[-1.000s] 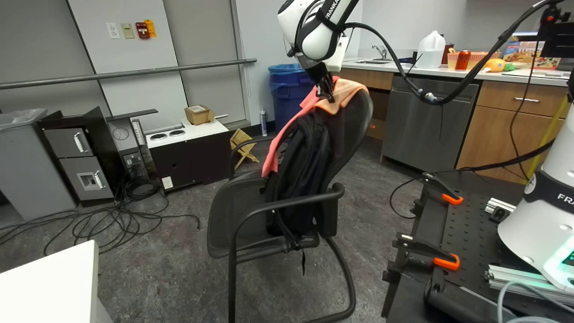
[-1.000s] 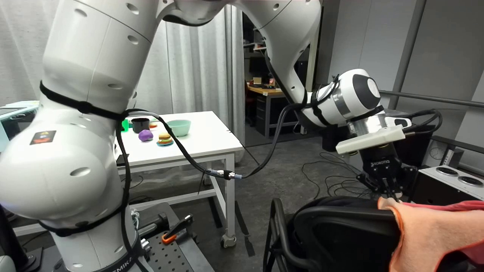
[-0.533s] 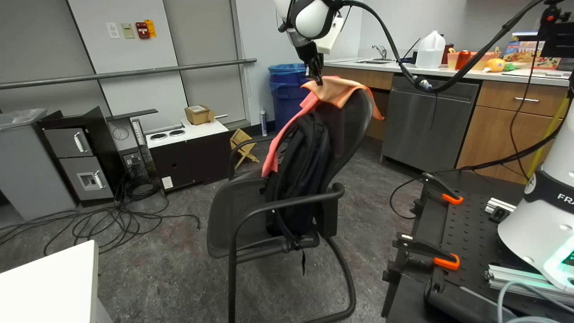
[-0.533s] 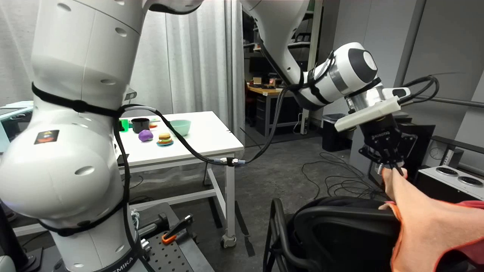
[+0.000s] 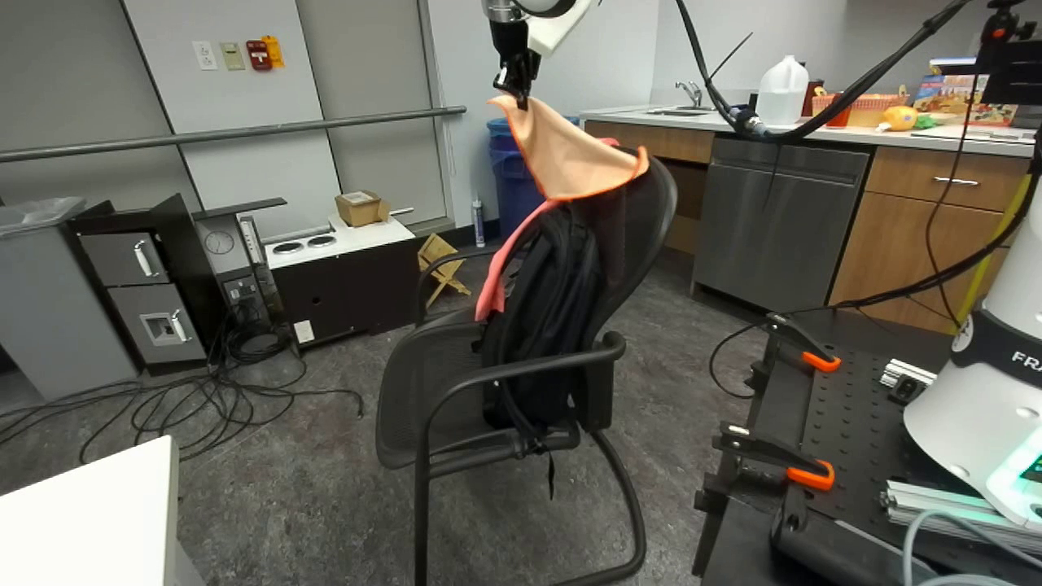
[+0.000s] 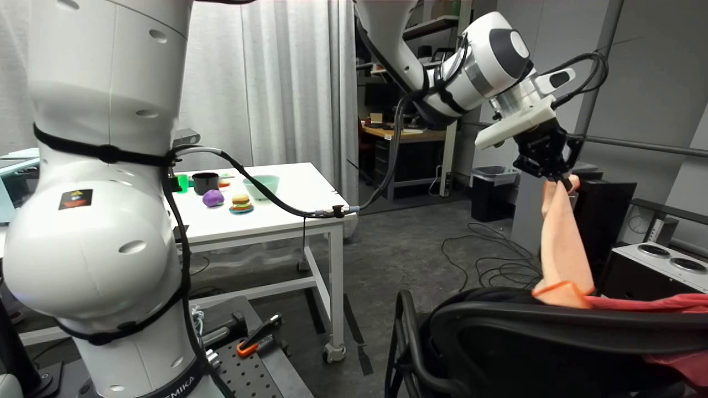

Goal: Take the towel and the shirt off the back of the chair and put them on the seat

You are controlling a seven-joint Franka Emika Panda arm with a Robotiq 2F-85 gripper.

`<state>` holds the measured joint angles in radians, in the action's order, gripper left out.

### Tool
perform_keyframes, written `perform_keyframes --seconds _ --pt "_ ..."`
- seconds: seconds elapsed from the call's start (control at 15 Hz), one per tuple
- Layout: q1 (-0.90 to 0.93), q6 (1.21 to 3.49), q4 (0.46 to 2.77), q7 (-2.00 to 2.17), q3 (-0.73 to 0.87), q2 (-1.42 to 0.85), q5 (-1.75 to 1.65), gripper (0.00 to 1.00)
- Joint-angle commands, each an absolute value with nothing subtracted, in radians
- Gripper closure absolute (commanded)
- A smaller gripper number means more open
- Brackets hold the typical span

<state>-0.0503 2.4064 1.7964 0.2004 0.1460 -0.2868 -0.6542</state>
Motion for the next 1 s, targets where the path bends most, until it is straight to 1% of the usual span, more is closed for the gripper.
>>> perform_keyframes --seconds 0.0,0.27,0.6,0.67,0.73,0.8,0.87,0.93 --pt "-0.024 2.504 1.782 0.305 0.142 -0.268 -0.643 1.0" --pt "0.015 2.602 1.775 0.43 0.153 -0.276 -0.669 1.0" --pt "0.05 2.648 1.754 0.535 0.175 -0.326 -0.706 1.0" --pt "0.054 2.634 1.751 0.547 0.18 -0.338 -0.712 0.73" --pt "0.055 2.629 1.752 0.551 0.185 -0.349 -0.715 0.71" --pt "0.056 2.626 1.754 0.556 0.192 -0.361 -0.718 0.65" --pt "0.053 2.623 1.76 0.547 0.197 -0.37 -0.715 0.56" --pt "0.049 2.622 1.767 0.538 0.204 -0.378 -0.712 0.49"
